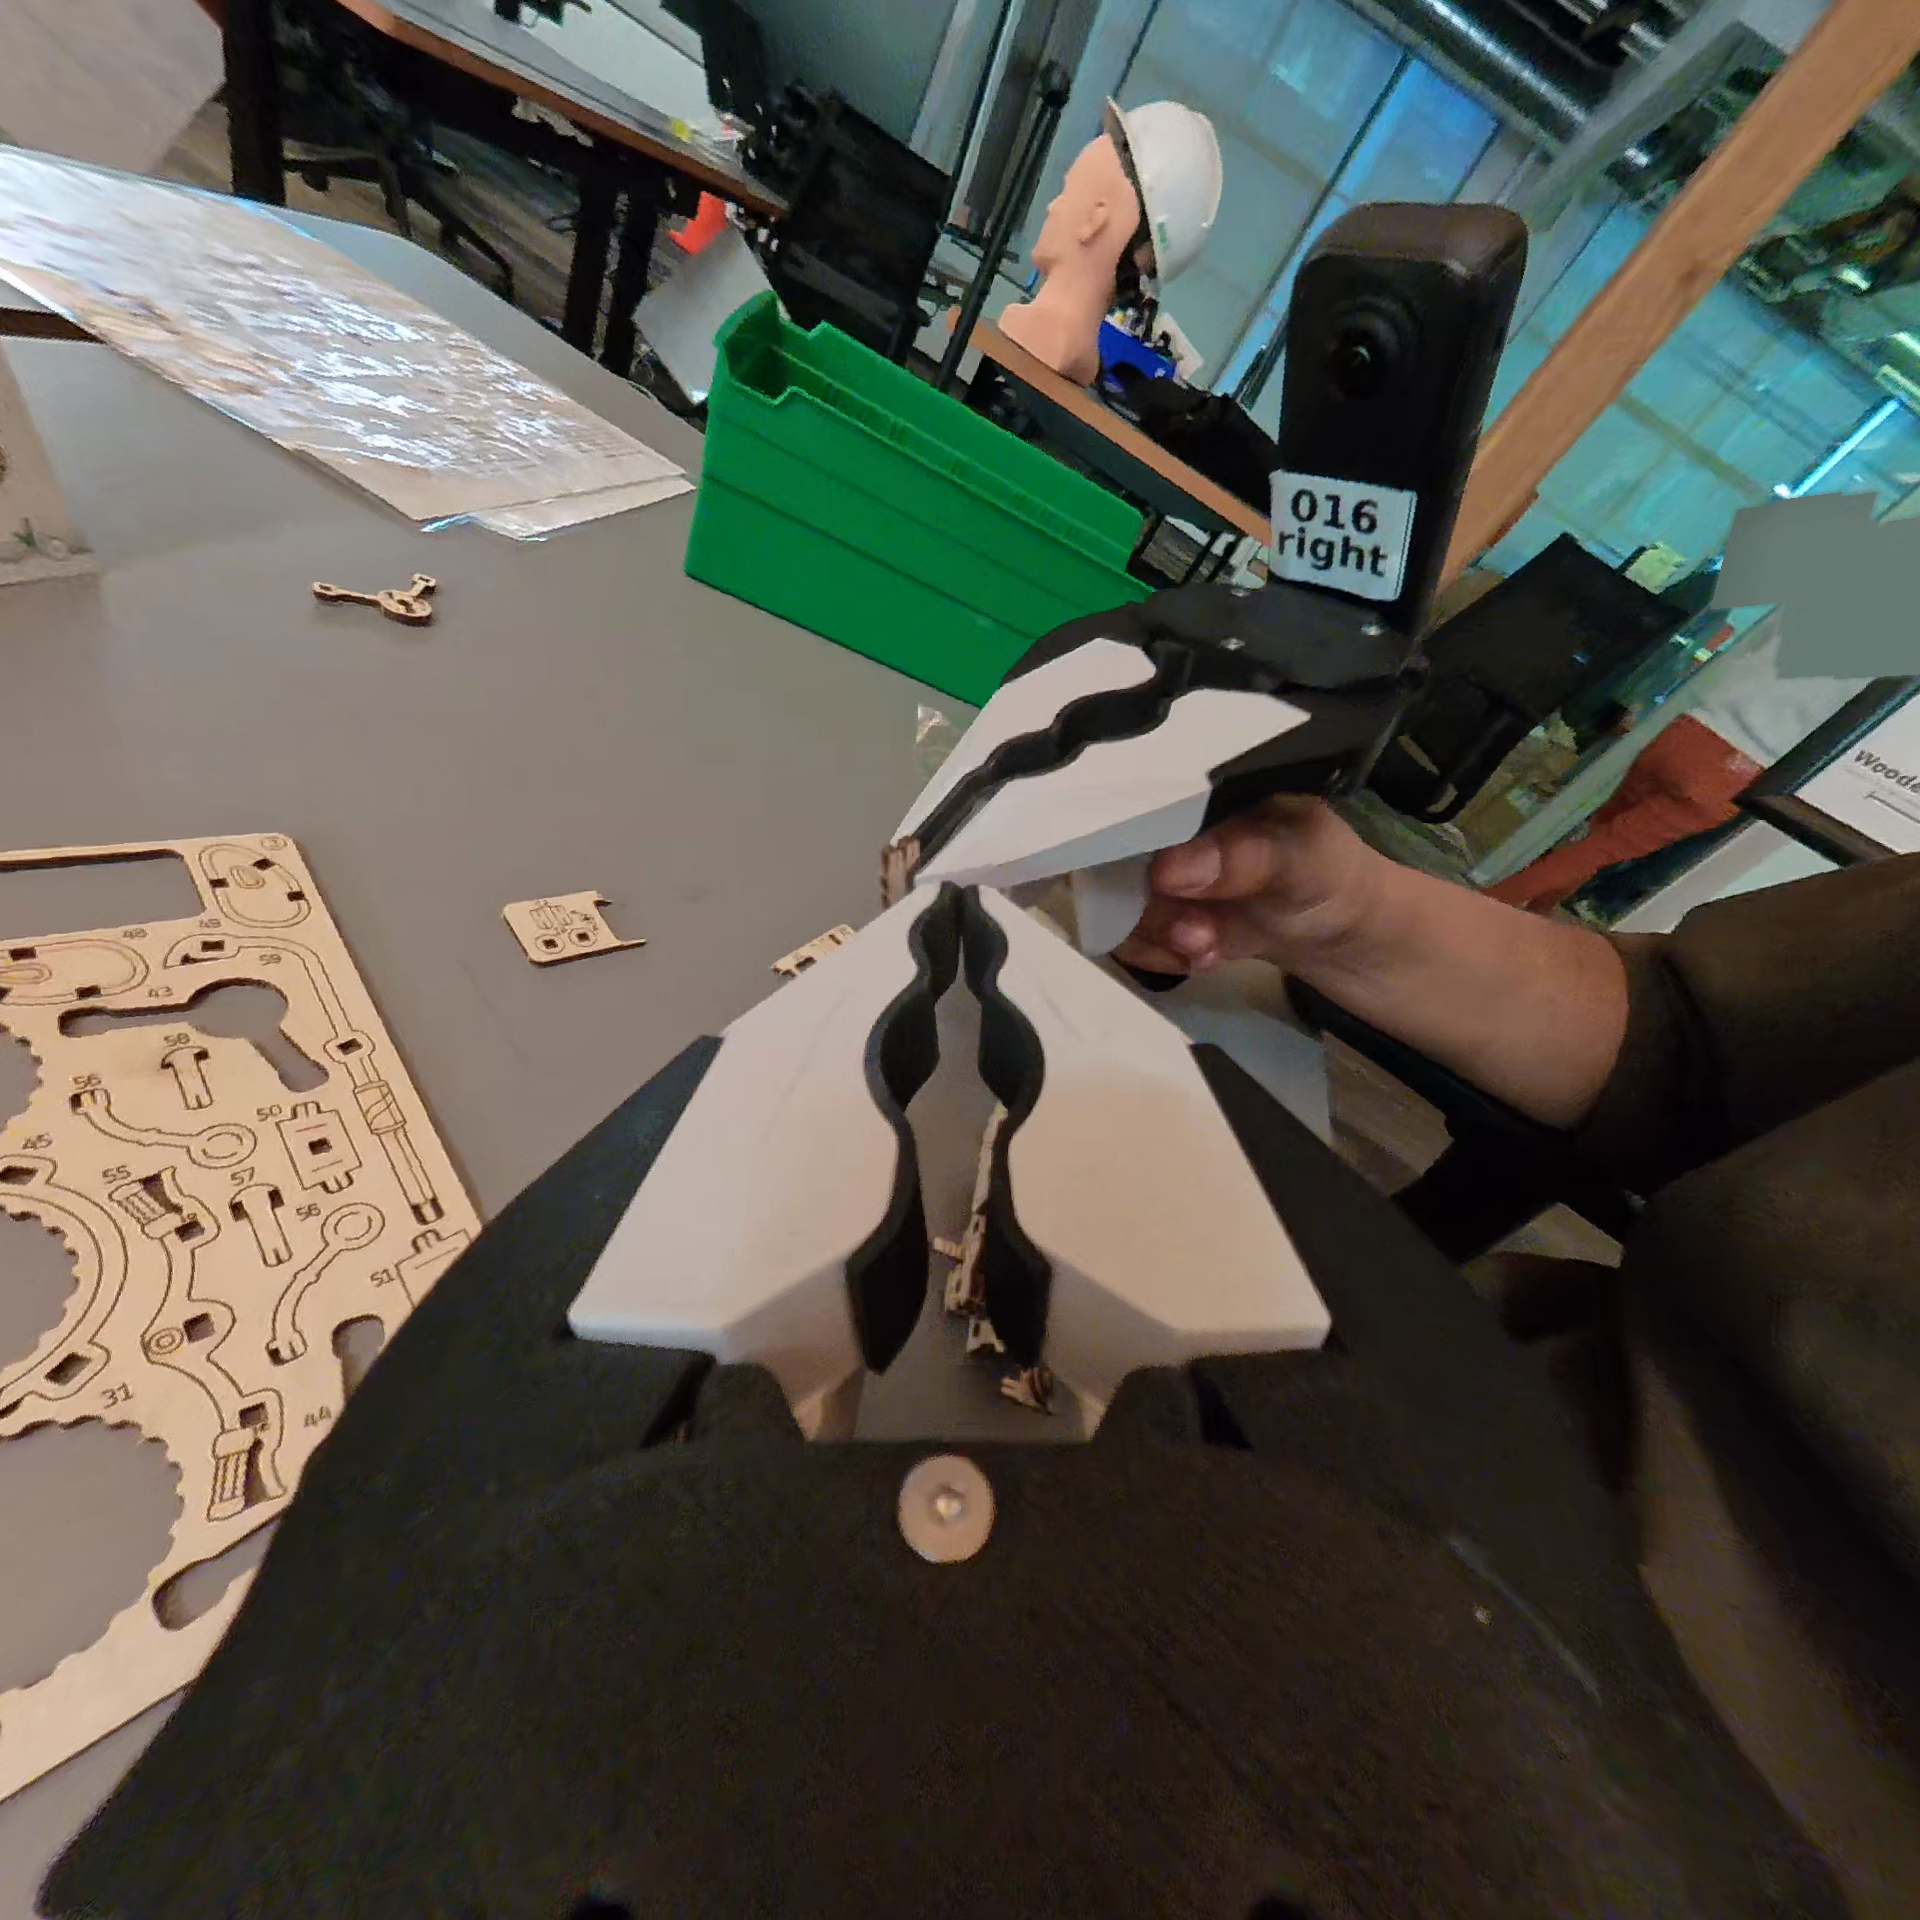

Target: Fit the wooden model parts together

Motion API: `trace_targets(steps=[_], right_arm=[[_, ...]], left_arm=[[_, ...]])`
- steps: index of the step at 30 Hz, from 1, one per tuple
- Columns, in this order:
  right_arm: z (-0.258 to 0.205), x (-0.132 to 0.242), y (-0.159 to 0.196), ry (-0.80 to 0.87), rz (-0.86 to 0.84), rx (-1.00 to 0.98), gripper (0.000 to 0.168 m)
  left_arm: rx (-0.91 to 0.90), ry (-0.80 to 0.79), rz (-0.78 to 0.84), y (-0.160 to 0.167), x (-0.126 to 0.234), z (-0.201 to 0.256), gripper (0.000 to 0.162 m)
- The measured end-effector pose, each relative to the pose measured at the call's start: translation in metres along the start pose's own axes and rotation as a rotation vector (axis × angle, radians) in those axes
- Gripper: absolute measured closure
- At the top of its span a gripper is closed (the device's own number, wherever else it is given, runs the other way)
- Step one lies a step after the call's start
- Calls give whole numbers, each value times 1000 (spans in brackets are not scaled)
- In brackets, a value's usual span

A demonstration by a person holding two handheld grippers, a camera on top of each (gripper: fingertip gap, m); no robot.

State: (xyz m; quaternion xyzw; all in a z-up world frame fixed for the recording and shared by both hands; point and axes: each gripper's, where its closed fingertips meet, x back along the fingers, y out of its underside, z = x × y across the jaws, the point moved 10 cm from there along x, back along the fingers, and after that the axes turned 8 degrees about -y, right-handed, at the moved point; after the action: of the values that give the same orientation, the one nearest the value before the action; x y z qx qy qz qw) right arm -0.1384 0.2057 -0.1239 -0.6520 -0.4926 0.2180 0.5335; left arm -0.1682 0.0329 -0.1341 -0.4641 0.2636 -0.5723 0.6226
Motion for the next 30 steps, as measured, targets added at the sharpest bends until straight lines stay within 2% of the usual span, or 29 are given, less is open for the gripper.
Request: trace_targets(steps=[5,7,10,14,15,22,30], right_arm=[[6,8,-1,-108,63,-67,167],[7,11,0,-211,103,-113,167],[10,12,1,-282,117,-157,168],[6,9,3,-302,100,-145,167],[6,9,3,-301,104,-140,167],[6,9,3,-314,104,-146,167],[5,6,4,-325,86,-160,168]], left_arm=[[72,16,38,2,3,-11,162],[127,76,49,3,3,-16,162],[230,162,54,5,1,-21,162],[232,235,46,5,0,-17,156],[222,244,46,5,0,-16,159],[214,295,32,6,-1,-12,153],[222,303,31,4,0,-13,162]])
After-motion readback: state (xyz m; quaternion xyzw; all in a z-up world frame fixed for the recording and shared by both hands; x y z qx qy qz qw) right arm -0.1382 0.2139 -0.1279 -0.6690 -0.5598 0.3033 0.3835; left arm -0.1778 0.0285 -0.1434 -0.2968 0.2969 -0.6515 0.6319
